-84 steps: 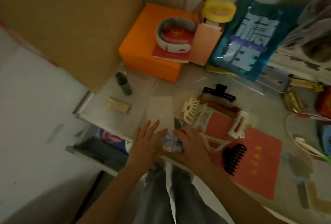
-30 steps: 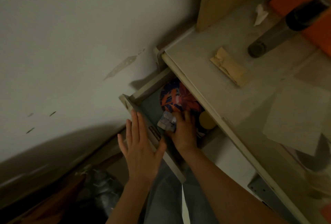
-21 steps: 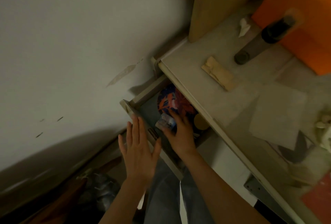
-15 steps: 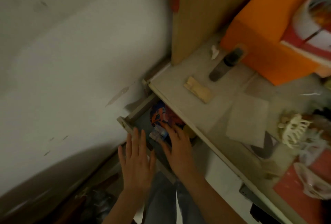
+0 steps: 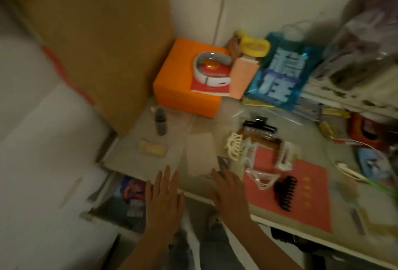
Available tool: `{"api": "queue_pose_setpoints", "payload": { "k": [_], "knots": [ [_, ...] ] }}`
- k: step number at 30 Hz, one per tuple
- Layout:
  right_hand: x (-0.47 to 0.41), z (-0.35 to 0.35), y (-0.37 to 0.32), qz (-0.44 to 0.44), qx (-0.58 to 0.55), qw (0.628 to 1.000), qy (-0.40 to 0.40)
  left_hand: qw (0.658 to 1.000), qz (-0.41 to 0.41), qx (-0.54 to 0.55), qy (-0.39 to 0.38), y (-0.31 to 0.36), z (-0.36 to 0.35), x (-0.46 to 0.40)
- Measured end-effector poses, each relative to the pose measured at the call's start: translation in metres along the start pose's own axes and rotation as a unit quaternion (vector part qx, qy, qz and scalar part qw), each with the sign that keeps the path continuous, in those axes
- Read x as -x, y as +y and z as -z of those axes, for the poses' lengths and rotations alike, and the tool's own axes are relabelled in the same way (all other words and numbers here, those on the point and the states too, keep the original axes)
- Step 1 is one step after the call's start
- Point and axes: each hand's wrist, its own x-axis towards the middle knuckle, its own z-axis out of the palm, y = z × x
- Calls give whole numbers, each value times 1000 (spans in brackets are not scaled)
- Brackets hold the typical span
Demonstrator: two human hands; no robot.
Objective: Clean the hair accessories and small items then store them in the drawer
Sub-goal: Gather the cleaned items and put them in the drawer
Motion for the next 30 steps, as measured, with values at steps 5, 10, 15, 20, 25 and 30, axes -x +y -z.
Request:
{"api": "queue_pose_setpoints", "payload": {
  "k": [5, 10, 15, 20, 25, 30],
  "knots": [
    [-7, 37, 70, -79, 16, 996, 32, 995, -99, 2, -26, 70, -10, -37],
    [-26, 56, 136, -141, 57, 988, 18, 993, -92, -3, -74, 142, -20, -78],
    [-58, 50, 199, -148, 56, 987, 17, 990, -99, -20, -100, 189, -48, -116],
    [-91, 46, 233, -137, 12, 990, -4, 988, -101, -30, -114, 215, -61, -148],
    [-133, 35, 257, -122, -17, 992, 16, 989, -79, -47, -113, 229, -58, -190],
    [-170, 27, 262, -105, -56, 992, -44, 987, -90, -72, -111, 218, -68, -220]
  ]
}}
